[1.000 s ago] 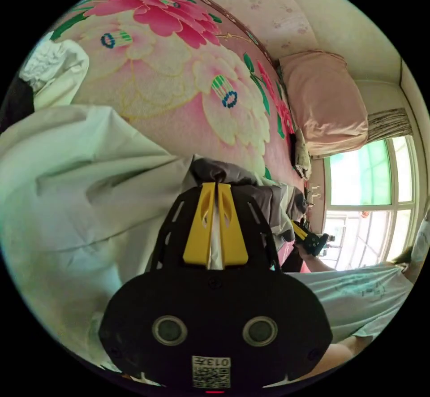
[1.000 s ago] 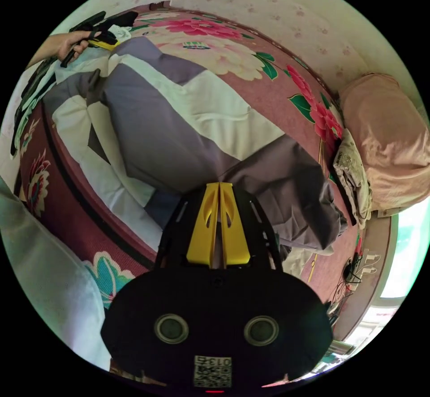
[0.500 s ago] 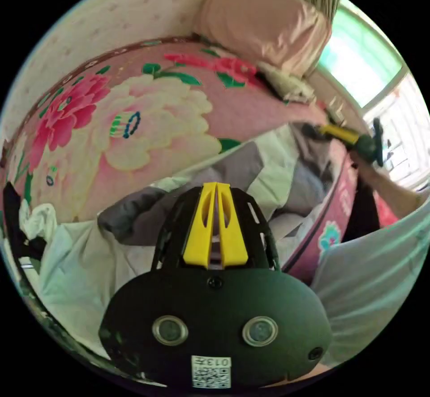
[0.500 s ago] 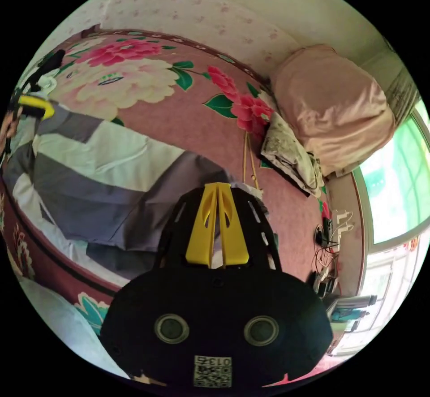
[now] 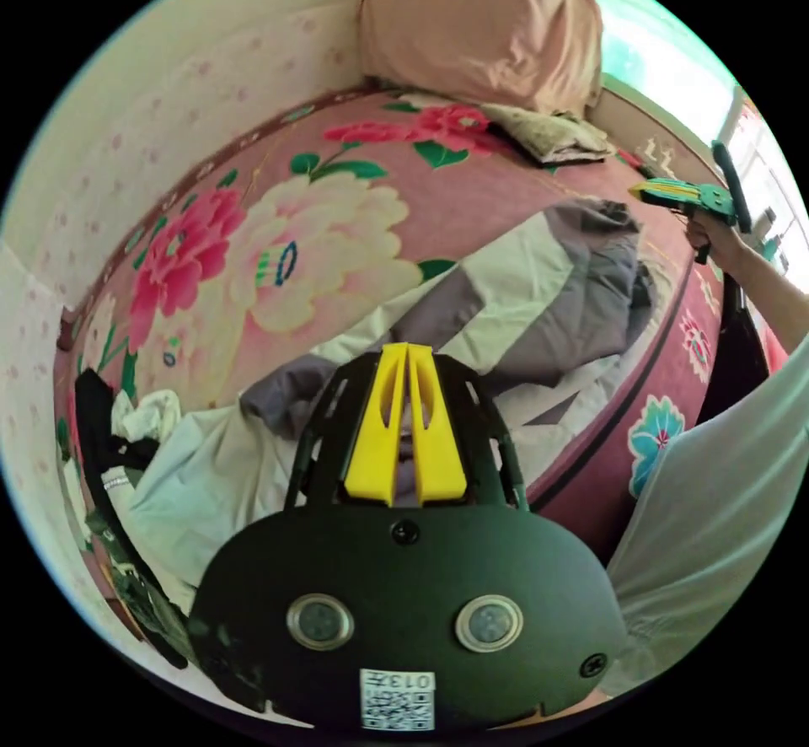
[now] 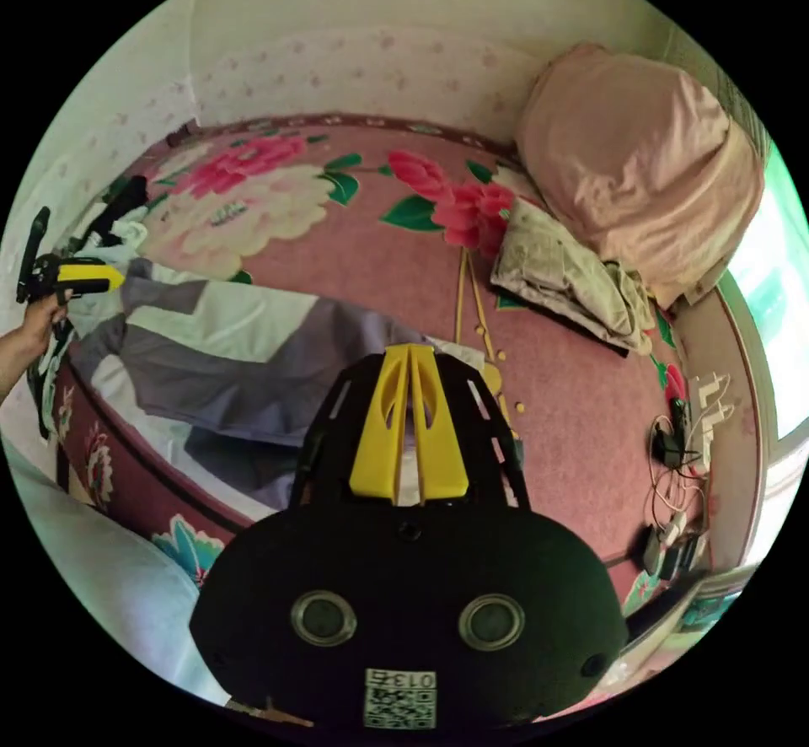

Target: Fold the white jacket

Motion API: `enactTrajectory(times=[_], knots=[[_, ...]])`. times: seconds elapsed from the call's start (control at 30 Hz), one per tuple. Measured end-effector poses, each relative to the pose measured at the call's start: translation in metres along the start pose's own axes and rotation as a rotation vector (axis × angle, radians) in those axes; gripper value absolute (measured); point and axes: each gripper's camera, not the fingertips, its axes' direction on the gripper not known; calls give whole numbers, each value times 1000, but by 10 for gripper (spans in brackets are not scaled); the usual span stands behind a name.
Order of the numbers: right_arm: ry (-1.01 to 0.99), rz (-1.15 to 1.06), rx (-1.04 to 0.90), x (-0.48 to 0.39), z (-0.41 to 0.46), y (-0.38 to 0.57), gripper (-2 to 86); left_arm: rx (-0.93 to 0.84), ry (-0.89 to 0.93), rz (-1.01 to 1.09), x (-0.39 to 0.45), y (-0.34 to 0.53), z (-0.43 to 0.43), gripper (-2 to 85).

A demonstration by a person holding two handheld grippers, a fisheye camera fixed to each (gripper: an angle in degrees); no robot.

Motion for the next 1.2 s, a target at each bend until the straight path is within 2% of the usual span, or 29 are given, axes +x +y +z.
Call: enactTrajectory(times=[0.07, 0.13, 0.2, 0.27, 0.33, 0.4, 0.47, 0.53, 0.57, 0.6, 0.7, 0.73, 0.77, 0.8, 0.87, 0.93, 0.97, 1.03, 1.1, 1.2], knots=[[-111, -55, 47, -13, -13, 5, -1, 48, 40, 70, 40, -6, -4, -3], [-232, -134, 51, -35, -12, 10, -1, 17, 63, 149, 79, -14, 11, -3], [-299, -262, 11, -72, 3, 16, -1, -111, 1, 185, 112, -17, 47, -3], [-282, -355, -36, -96, 24, 26, -1, -195, 17, 186, 120, -13, 75, -3], [-201, -451, -171, -115, 61, 40, -1, -157, 48, 163, 119, -8, 81, -3], [-198, -429, -57, -107, 69, 55, -1, -190, 107, 125, 110, -13, 79, -3], [-232, -406, -81, -98, 68, 50, -1, -221, 120, 157, 109, -18, 71, -4], [-235, -416, -176, -90, 62, 35, -1, -238, 79, 145, 105, -22, 51, -4], [-249, -401, -168, -84, 49, 26, -1, -178, 23, 114, 100, -18, 30, -3], [-257, -360, -80, -77, 31, 20, -1, -113, -46, 73, 94, -10, 9, -3], [-204, -356, 20, -84, 11, 12, -1, -76, -191, 14, 76, 18, -9, -3], [-196, -367, 30, -89, 12, 12, -1, -100, -200, 14, 72, 22, -3, -2], [-176, -397, 15, -100, 21, 12, -1, -206, -168, 23, 63, 30, 17, -2], [-157, -456, -72, -115, 43, 13, 0, -293, -77, 26, 54, 38, 37, -2], [-123, -515, -183, -128, 74, 18, 0, -205, -6, -56, 32, 48, 29, -2], [-97, -509, -241, -126, 74, 1, 2, -215, 128, -146, 3, 52, 18, -1], [-116, -477, -292, -121, 67, -18, 5, -160, 171, -189, -17, 61, -2, 1], [-154, -412, -133, -111, 31, -43, 12, 9, 112, -274, -50, 91, -50, 7], [-192, -392, 26, -117, -4, -84, 36, 158, -61, -428, -103, 150, -111, 24], [-350, -475, 118, -163, -10, -150, 69, 231, -295, -667, -176, 236, -159, 108]])
